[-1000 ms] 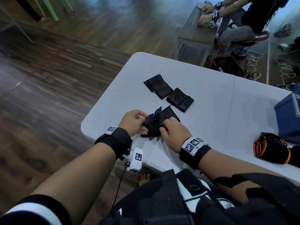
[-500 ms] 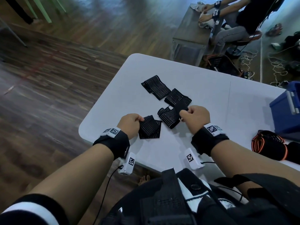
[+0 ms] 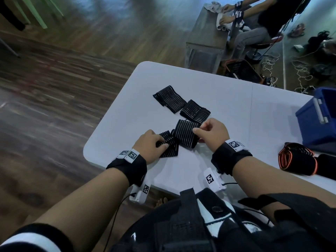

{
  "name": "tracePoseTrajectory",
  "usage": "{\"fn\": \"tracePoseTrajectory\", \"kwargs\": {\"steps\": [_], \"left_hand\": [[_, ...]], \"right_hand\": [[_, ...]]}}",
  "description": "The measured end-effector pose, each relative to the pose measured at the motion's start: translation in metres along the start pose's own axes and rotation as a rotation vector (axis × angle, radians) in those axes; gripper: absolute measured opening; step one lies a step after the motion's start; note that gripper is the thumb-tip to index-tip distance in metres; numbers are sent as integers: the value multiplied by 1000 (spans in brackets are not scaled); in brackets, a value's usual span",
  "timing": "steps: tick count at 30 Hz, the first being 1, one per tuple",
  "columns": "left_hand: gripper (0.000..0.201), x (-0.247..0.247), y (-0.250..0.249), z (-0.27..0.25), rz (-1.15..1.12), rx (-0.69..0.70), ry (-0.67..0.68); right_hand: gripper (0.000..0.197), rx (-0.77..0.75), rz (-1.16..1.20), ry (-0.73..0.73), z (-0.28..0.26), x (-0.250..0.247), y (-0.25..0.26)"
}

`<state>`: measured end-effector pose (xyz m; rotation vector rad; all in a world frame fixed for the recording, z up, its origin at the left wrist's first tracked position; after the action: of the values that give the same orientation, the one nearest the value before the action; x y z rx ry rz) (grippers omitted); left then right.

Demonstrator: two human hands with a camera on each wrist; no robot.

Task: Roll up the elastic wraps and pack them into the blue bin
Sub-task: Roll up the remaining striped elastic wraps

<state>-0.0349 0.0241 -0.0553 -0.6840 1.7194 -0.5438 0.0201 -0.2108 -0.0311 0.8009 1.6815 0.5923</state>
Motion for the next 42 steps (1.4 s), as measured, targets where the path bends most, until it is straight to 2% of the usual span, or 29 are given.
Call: {"fn": "tracePoseTrajectory", "kwargs": {"steps": [3, 7, 11, 18, 21, 24, 28, 37, 39, 42], "left_hand": [[20, -9, -3, 2, -155, 10, -46], [9, -23, -6, 6, -294, -11, -105], [12, -39, -16, 16, -387, 38, -181], [16, -56, -59, 27, -501, 105, -173], [15, -60, -79, 24, -589, 119, -171], [22, -68, -100, 20, -656, 151, -163], [36, -77, -131, 16, -705, 215, -105], [39, -95, -221, 24, -832, 389, -231], [38, -94, -240, 26, -873, 429, -246], [33, -88, -267, 28, -918, 484, -261]], "right_hand": [[17, -2, -19, 23, 4, 6, 1], [26, -20, 7, 23, 8, 7, 7], [35, -75, 74, -43, 9, -6, 19], [39, -225, 83, -101, 0, -27, 48], [29, -239, 37, -180, -6, -37, 54], [16, -258, 47, -259, -11, -55, 58], [24, -312, 58, -336, -17, -86, 72], [47, -426, 122, -585, -35, -173, 99], [43, -456, 105, -636, -40, -190, 101], [26, -545, 1, -759, -52, -212, 104]]}}
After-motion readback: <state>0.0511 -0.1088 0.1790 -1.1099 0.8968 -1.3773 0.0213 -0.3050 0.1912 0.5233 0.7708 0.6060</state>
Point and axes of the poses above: each hand's wrist, its own z-axis towards the middle knuckle, its own x-axis out of the palm, y = z × x, the point moved 4 cm from there along z, towards the middle knuckle, and after that the axes turned 15 degrees about -z, right-handed, at the moved point
